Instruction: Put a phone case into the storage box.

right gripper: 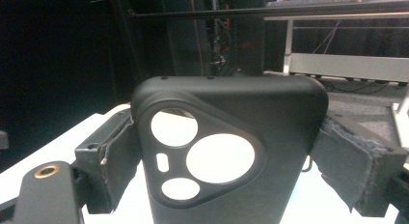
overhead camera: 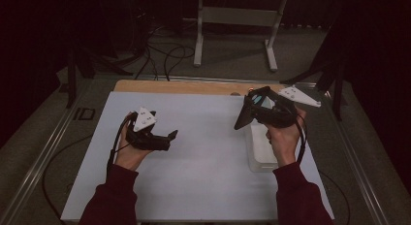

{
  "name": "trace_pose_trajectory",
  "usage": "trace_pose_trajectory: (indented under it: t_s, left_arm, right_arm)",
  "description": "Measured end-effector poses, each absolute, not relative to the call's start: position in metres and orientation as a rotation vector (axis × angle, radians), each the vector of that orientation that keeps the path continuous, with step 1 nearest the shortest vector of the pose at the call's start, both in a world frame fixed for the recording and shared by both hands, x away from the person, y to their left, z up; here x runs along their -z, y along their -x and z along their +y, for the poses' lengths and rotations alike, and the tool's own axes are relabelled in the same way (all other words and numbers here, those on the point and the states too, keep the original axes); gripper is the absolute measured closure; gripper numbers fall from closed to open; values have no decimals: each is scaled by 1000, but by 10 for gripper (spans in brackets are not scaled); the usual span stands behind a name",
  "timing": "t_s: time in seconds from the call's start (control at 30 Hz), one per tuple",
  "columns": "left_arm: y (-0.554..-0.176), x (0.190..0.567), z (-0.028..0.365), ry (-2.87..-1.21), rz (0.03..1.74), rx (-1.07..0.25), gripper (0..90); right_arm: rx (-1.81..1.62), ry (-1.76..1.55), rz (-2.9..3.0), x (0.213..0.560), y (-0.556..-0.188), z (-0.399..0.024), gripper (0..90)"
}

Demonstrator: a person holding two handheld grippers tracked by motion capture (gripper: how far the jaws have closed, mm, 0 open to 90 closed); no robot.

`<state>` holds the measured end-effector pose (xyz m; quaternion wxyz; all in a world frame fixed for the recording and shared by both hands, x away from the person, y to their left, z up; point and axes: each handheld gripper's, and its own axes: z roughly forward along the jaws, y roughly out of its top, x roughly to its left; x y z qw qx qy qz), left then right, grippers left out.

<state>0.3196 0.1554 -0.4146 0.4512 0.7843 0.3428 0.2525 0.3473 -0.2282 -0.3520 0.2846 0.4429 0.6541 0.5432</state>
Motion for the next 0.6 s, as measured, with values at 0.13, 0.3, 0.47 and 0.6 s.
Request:
trace_pose_trajectory:
  t_s: [0.13,0.3,0.47,0.6]
  left_arm:
    - [-318,418,163,-1937,866,-632,33]
    - [-316,419,171,-1922,884,-645,15]
    - [-313,420,175,-1925,888,-667,6]
    - [-311,423,178,-1926,896,-679,0]
  right_arm:
    - [-1451,-1188,1734,349,-350,-230,144]
    - [-1442,-1199,1715,348,-352,-233,144]
    - [-1441,-1205,1699,346,-354,-235,144]
    - [-1437,-1208,1692,346,-355,-237,144]
